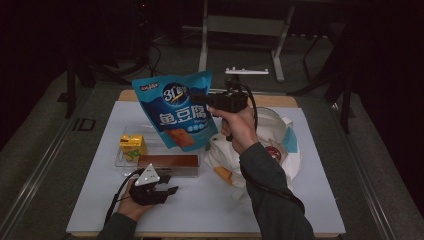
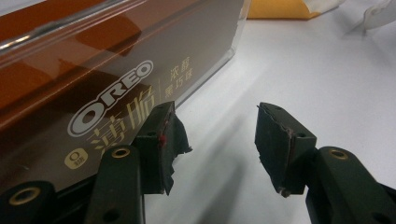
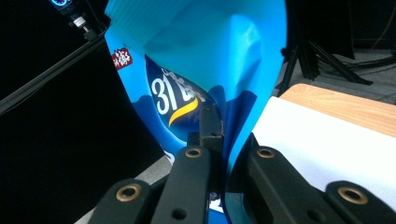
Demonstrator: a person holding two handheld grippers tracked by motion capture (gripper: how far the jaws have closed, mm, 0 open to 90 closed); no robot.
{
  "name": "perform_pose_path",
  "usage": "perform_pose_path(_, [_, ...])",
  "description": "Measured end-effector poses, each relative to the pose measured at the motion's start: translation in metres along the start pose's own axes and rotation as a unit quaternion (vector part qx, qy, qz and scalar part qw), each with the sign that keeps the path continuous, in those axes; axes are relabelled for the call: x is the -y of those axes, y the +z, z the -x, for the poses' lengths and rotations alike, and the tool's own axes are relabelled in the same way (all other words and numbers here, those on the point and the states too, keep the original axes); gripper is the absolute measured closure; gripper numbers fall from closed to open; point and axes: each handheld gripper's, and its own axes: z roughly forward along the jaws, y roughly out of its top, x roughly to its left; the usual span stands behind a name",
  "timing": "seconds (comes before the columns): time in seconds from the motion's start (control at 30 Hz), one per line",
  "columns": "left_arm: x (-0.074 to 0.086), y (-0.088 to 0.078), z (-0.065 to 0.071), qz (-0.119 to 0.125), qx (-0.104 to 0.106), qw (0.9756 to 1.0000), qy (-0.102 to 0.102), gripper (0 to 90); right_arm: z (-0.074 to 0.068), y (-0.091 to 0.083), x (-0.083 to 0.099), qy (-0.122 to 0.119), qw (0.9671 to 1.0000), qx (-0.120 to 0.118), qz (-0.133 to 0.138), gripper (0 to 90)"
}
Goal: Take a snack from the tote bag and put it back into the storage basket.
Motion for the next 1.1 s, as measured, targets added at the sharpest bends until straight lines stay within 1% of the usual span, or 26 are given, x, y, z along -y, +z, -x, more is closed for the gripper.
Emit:
perform_pose_path(0.17, [0.0, 0.0, 0.0, 0.0, 0.0, 1.0, 0.001, 48.6, 0.004, 0.014, 0.007, 0.014, 0.9999, -0.005, 0.002, 89.6])
perform_pose_path(0.33, [0.0, 0.0, 0.001, 0.0, -0.001, 1.0, 0.004, 48.6, 0.006, 0.028, 0.014, 0.017, 0.9998, -0.006, -0.009, 89.5])
perform_pose_path(0.47, [0.0, 0.0, 0.001, 0.001, -0.001, 1.0, 0.005, 48.6, 0.007, 0.037, 0.017, 0.02, 0.9997, -0.007, -0.01, 89.5])
perform_pose_path(0.63, [0.0, 0.0, 0.002, 0.001, 0.0, 1.0, 0.006, 48.6, 0.006, 0.046, 0.018, 0.013, 0.9999, 0.005, -0.003, 89.5])
perform_pose_path(0.77, [0.0, 0.0, 0.002, 0.001, -0.001, 1.0, 0.007, 48.7, 0.008, 0.052, 0.02, 0.015, 0.9998, 0.014, 0.002, 89.5])
perform_pose_path(0.83, [0.0, 0.0, 0.002, 0.001, 0.0, 1.0, 0.006, 48.6, 0.009, 0.056, 0.021, 0.014, 0.9997, 0.02, 0.001, 89.5])
perform_pose_path(0.97, [0.0, 0.0, 0.002, 0.002, -0.001, 1.0, 0.008, 48.7, 0.013, 0.065, 0.024, 0.021, 0.9994, 0.028, -0.001, 89.4])
perform_pose_path(1.03, [0.0, -0.001, 0.002, 0.003, -0.001, 1.0, 0.009, 48.7, 0.014, 0.069, 0.025, 0.016, 0.9994, 0.03, -0.002, 89.4])
perform_pose_path(1.1, [0.0, -0.001, 0.001, 0.003, -0.001, 1.0, 0.009, 48.6, 0.015, 0.074, 0.028, 0.018, 0.9993, 0.032, -0.001, 89.5])
